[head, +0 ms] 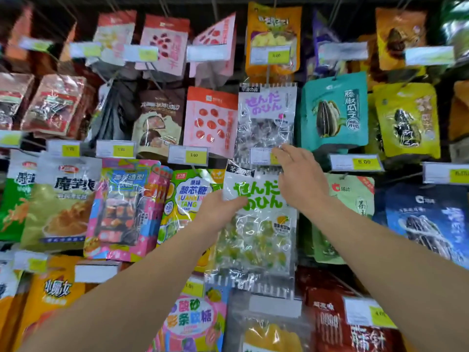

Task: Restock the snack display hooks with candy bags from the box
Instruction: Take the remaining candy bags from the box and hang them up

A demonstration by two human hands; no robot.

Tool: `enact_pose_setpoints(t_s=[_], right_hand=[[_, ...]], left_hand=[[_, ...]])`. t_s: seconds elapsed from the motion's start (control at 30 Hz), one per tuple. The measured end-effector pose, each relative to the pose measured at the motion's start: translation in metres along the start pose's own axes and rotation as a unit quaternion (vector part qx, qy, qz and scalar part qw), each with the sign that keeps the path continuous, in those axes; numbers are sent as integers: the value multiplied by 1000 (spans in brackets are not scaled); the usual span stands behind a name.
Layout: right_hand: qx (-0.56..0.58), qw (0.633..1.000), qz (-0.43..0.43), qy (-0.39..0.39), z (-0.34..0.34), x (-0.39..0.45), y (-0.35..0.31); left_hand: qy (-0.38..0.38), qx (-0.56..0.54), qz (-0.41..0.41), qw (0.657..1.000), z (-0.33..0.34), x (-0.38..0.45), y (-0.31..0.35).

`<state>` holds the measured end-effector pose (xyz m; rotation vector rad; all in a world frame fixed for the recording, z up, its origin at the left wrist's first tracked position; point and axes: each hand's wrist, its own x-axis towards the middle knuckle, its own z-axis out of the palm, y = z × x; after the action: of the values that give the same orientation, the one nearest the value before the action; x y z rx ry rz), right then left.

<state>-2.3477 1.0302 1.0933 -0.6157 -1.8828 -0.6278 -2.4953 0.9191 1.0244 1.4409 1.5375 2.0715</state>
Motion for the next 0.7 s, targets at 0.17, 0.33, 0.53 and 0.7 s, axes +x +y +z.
enact_pose_setpoints(t_s=[0.17,0.33,0.53,0.7], right_hand=[[9,999,-25,30,2,9,5],[41,997,3,58,-10,27,12],[131,988,28,74,-24,37,12],[134,988,26,74,-25,39,14]], left_hand=[[2,-5,-6,1000,9,10,8],[12,6,-17,1000,15,14,4],[-3,-9,-22,1000,21,15,-4],[17,-36,-4,999,28,22,1]])
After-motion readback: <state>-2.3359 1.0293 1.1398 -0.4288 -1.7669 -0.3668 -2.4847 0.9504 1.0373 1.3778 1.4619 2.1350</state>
